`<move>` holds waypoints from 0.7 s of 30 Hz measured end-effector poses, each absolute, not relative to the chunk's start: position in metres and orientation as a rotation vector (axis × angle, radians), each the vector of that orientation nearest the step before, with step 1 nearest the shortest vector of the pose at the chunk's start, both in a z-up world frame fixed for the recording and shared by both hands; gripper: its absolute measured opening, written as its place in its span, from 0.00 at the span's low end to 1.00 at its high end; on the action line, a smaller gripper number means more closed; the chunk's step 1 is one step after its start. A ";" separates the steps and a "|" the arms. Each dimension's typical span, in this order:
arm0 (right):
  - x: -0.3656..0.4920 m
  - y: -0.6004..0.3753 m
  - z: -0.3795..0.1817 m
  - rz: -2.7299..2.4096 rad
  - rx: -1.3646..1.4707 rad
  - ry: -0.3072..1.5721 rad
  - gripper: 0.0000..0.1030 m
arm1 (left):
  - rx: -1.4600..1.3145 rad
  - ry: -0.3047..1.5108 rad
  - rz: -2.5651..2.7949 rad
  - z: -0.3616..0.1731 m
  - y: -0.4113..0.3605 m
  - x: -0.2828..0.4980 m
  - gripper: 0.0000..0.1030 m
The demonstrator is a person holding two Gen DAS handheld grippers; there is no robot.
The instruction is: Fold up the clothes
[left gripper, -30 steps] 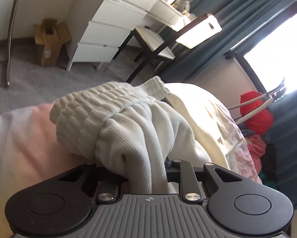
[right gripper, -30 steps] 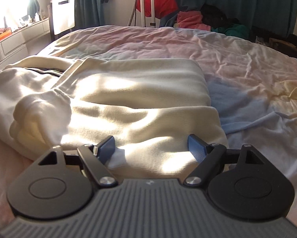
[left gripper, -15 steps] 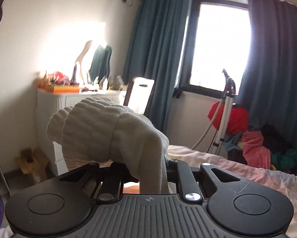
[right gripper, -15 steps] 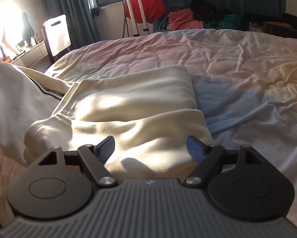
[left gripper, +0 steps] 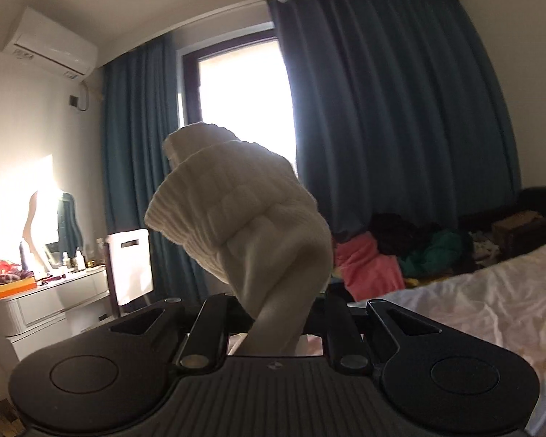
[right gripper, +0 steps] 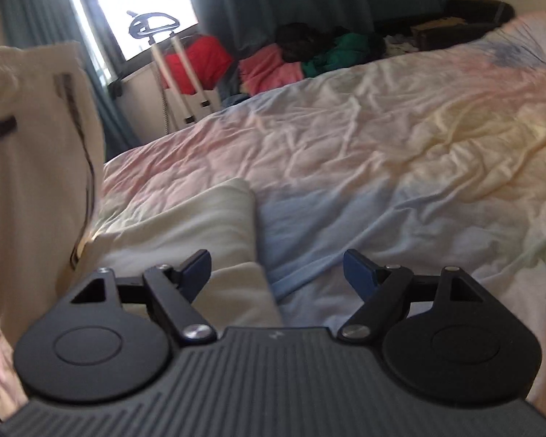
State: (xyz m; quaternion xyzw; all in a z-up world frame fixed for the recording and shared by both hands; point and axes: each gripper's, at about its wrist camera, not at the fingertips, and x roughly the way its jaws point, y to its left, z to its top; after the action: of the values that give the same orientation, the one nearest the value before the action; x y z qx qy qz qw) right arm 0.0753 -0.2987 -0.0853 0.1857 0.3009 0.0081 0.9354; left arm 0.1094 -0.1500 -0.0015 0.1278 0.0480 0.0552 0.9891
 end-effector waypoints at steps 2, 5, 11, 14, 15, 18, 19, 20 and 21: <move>0.076 -0.310 -0.088 -0.018 0.416 0.615 0.79 | 0.314 0.139 0.058 -0.030 -0.173 0.115 0.14; 0.076 -0.321 -0.094 -0.056 0.463 0.616 0.79 | 0.395 0.241 -0.023 -0.077 -0.194 0.124 0.14; 0.076 -0.327 -0.101 -0.007 0.560 0.585 0.79 | 0.555 0.302 -0.127 -0.119 -0.221 0.127 0.17; 0.075 -0.330 -0.102 0.040 0.646 0.556 0.79 | 0.584 0.337 -0.196 -0.116 -0.216 0.133 0.32; 0.073 -0.332 -0.101 0.063 0.688 0.540 0.79 | 0.598 0.366 -0.227 -0.117 -0.194 0.125 0.51; 0.068 -0.337 -0.102 0.125 0.796 0.497 0.81 | 0.669 0.444 -0.347 -0.116 -0.163 0.119 0.75; 0.068 -0.338 -0.103 0.142 0.827 0.486 0.81 | 0.702 0.449 -0.370 -0.116 -0.155 0.114 0.76; 0.068 -0.338 -0.104 0.155 0.848 0.485 0.81 | 0.736 0.452 -0.390 -0.115 -0.146 0.108 0.77; 0.068 -0.338 -0.106 0.171 0.870 0.490 0.82 | 0.767 0.452 -0.399 -0.116 -0.134 0.099 0.77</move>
State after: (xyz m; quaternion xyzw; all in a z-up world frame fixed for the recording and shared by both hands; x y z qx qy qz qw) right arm 0.0685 -0.3385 -0.1056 0.4168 0.2348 0.0818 0.8743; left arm 0.0993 -0.1337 -0.1163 0.3686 0.2171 -0.1915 0.8834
